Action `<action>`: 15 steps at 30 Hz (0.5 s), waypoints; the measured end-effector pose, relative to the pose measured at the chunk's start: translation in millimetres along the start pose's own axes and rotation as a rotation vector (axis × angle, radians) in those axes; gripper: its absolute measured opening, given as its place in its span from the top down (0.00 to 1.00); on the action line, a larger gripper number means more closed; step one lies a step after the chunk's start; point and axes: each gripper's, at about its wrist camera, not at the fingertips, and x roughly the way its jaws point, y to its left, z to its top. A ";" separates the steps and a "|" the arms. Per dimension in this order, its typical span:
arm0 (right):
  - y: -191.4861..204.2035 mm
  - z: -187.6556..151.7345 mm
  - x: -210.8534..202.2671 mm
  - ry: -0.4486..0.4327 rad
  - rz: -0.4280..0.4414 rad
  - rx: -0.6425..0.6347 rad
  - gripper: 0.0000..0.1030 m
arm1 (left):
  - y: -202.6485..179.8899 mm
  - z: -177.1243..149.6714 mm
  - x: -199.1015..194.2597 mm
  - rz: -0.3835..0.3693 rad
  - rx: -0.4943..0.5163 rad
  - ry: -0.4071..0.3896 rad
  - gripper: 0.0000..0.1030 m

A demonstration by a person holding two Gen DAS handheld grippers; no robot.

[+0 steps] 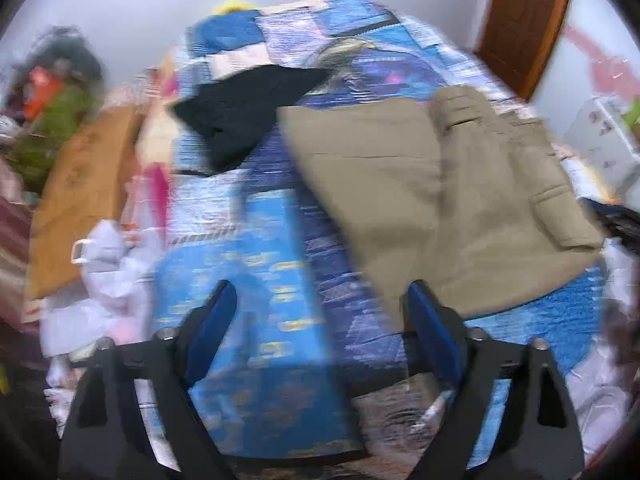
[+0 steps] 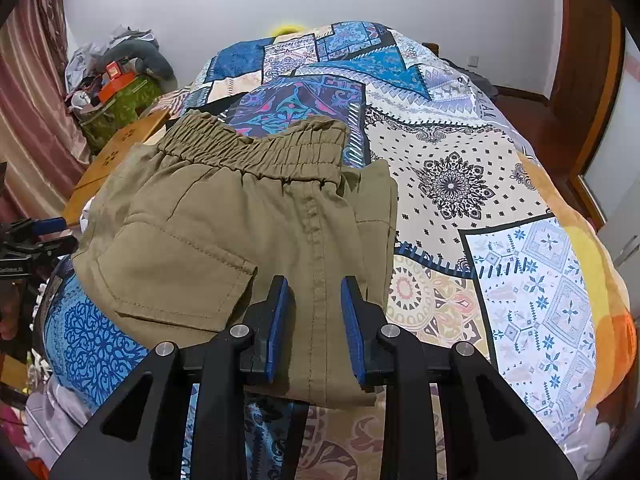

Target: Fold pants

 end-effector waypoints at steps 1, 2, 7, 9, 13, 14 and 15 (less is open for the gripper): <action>-0.8 0.1 0.2 0.001 0.006 0.005 0.77 | 3.5 -0.8 4.5 0.063 0.011 0.017 0.34; -1.7 0.5 0.0 0.002 0.011 0.010 0.77 | 13.1 -2.8 9.1 0.053 -0.010 0.040 0.34; -4.4 8.8 -5.8 -0.012 0.035 0.022 0.75 | 49.5 6.8 1.7 -0.091 -0.155 0.026 0.34; -8.1 16.8 -9.6 -0.034 0.050 0.044 0.72 | 42.4 24.6 -10.1 -0.112 -0.144 -0.034 0.34; -17.0 33.6 -14.3 -0.088 0.048 0.082 0.60 | 16.4 62.0 -17.1 -0.223 -0.103 -0.092 0.33; -18.8 38.0 -13.0 -0.093 0.048 0.084 0.60 | 9.6 71.1 -16.6 -0.245 -0.093 -0.097 0.33; -20.7 42.5 -9.8 -0.091 0.053 0.085 0.60 | 0.8 78.0 -15.5 -0.273 -0.084 -0.099 0.33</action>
